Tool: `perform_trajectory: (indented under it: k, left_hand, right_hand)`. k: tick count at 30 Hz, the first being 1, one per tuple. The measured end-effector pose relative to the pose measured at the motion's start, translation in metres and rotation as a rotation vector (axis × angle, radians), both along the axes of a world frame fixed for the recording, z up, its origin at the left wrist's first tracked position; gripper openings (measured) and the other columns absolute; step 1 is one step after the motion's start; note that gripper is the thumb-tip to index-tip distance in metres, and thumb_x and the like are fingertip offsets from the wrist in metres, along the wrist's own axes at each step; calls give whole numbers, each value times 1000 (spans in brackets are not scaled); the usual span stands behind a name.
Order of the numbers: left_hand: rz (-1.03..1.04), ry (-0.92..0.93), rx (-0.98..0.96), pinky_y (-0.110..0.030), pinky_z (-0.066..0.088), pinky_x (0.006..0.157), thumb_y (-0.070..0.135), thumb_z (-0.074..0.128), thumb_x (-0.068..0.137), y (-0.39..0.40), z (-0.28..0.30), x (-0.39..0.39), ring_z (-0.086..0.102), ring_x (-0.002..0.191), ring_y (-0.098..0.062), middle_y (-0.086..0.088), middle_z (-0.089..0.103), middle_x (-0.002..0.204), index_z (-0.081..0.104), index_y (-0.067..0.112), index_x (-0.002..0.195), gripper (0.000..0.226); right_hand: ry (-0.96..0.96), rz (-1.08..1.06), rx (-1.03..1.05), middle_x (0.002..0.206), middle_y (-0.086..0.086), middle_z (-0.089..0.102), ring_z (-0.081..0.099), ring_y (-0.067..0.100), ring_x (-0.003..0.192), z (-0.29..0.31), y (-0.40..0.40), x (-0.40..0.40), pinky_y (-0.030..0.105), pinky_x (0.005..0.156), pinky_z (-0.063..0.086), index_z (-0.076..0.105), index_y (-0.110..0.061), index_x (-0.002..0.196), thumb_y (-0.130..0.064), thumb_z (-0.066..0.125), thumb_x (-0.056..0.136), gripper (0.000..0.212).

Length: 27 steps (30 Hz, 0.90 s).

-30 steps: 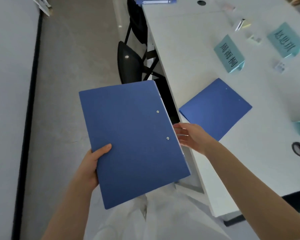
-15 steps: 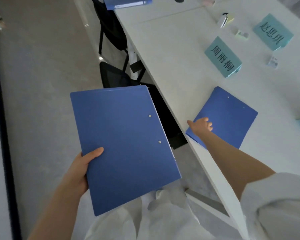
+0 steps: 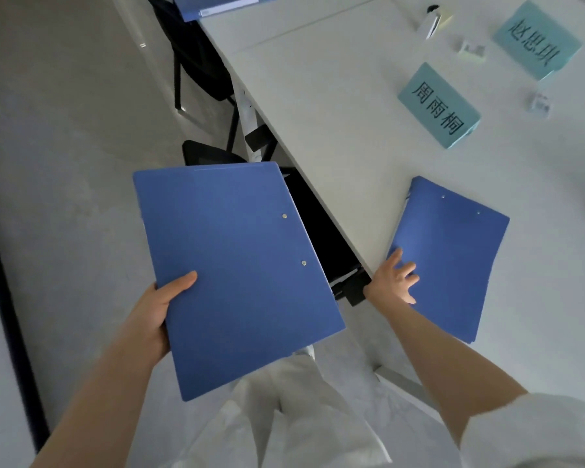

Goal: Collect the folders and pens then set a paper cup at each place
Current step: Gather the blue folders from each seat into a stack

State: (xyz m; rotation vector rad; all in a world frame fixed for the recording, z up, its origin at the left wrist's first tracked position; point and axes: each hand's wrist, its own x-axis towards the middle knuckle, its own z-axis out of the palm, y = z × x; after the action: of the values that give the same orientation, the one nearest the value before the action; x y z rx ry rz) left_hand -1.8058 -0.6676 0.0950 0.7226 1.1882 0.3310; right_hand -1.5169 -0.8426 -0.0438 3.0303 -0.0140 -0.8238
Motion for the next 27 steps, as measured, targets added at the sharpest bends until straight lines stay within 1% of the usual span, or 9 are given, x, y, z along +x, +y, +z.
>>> perform_trajectory:
  k: [2,5,7,9,15,19,21,23,27]
  left_hand:
    - [2,2,-13,-35,60,62,21,63,87,0,0,7,73,92,-25,-4,74,110,60,15,125,39]
    - [4,-8,-12,-36,60,62,19,63,88,-2,3,19,73,91,-25,-3,74,109,61,16,123,35]
    - [-1,-9,-10,-36,60,63,17,61,89,-3,4,27,73,90,-25,-4,75,107,63,16,118,29]
    - [-8,-5,-17,-39,58,68,15,61,90,-3,5,34,74,89,-25,-4,75,106,64,15,116,26]
    - [-11,-20,-32,-41,55,75,16,63,89,-5,8,50,72,94,-26,-4,74,109,64,17,117,28]
    - [-16,-56,-31,-43,54,80,18,64,89,-6,11,58,71,101,-26,-4,72,114,63,16,122,33]
    - [-11,-67,-27,-42,54,81,19,65,89,-7,13,63,71,101,-25,-3,72,115,63,17,122,33]
    - [-10,-73,-20,-43,54,83,20,66,88,-8,14,68,71,101,-24,-3,72,115,63,17,122,33]
    - [20,-73,-7,-43,54,85,23,68,88,-11,15,79,71,100,-25,-5,73,113,63,15,121,35]
  right_hand:
    - [28,-16,36,137,10,19,26,31,125,4,-2,-2,59,87,47,2,-27,145,5,76,63,115]
    - [30,-42,161,128,13,24,32,34,116,19,-9,3,53,78,52,17,-19,138,9,64,68,89]
    - [39,-72,253,127,15,27,34,36,113,34,-16,11,44,71,49,23,-16,133,9,55,74,72]
    - [61,-109,354,129,15,29,35,37,113,52,-23,19,41,68,45,28,-16,134,9,47,77,65]
    - [34,33,594,113,5,26,47,37,101,120,-35,28,35,68,45,28,-22,146,14,39,81,76]
    - [-33,164,765,115,4,30,42,24,89,167,-29,19,32,75,40,27,-22,150,16,36,84,77]
    - [-55,267,796,120,7,34,41,23,91,179,-19,8,23,76,38,30,-22,149,17,35,82,78]
    - [-53,388,800,125,10,35,41,21,95,183,-5,-7,11,71,34,31,-19,149,21,36,79,80]
    - [-17,636,851,135,12,32,43,25,108,181,19,-38,22,85,37,30,-12,149,20,42,79,78]
